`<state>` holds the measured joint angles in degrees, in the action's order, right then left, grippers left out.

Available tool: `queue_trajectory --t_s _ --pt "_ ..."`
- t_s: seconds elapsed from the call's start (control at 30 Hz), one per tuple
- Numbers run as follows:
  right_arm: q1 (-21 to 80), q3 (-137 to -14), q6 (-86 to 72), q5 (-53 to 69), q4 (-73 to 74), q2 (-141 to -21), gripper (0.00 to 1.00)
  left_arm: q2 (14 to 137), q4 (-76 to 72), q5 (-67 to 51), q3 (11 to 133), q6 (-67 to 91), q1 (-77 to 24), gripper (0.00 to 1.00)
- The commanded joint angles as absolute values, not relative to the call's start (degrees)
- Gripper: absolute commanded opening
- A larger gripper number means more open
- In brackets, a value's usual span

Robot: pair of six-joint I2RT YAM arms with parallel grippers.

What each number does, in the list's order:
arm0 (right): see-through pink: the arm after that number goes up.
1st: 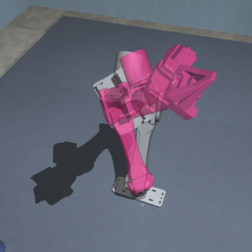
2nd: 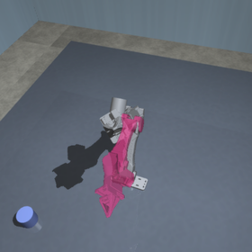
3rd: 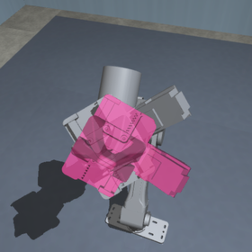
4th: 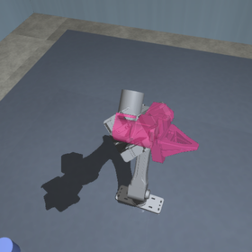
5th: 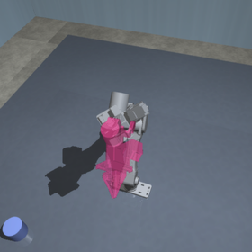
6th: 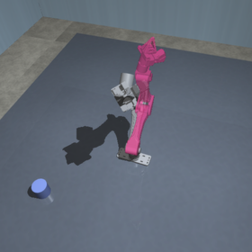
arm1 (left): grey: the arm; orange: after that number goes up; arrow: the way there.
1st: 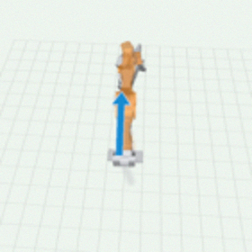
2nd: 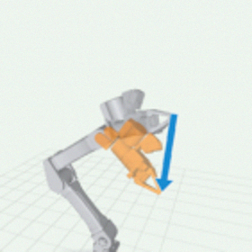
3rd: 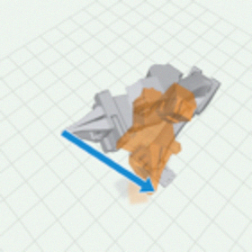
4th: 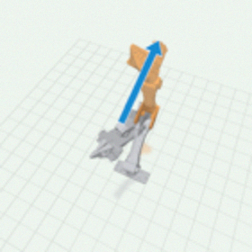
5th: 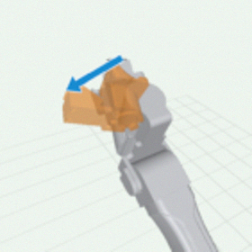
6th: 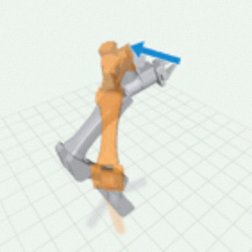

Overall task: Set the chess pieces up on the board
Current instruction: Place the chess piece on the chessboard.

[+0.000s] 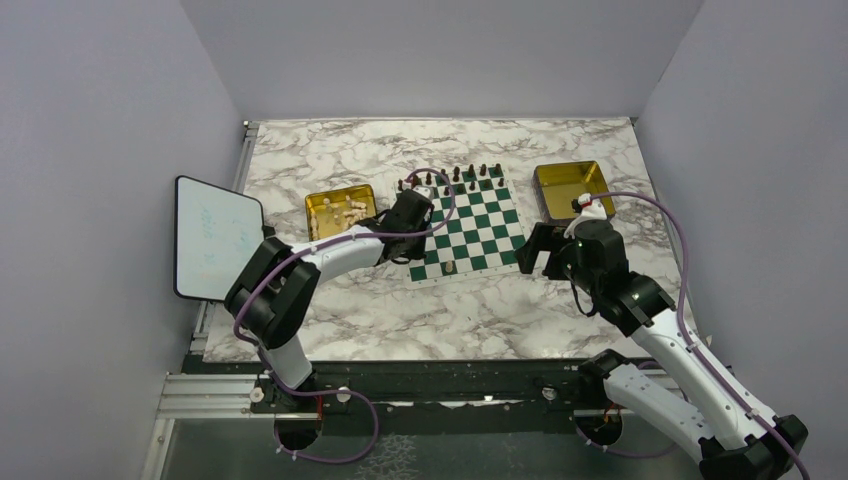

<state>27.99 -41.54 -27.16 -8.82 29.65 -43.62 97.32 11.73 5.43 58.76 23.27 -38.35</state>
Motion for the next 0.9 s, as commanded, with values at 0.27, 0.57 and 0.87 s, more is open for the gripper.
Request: queue_trajectory --t_s 0.27,0.57,0.87 --pt "27.59 -41.20 -26.63 -9.57 29.14 -43.46 0.99 98.87 9.38 6.59 57.24 22.63 -38.61 0.13" --pt "27.60 -41.10 -26.55 -9.53 29.06 -43.49 0.99 98.96 9.40 6.94 57.13 22.51 -38.72 0.24" --pt "27.55 -41.01 -26.50 -9.45 28.96 -43.49 0.99 97.62 11.26 6.94 58.69 21.91 -38.67 0.34"
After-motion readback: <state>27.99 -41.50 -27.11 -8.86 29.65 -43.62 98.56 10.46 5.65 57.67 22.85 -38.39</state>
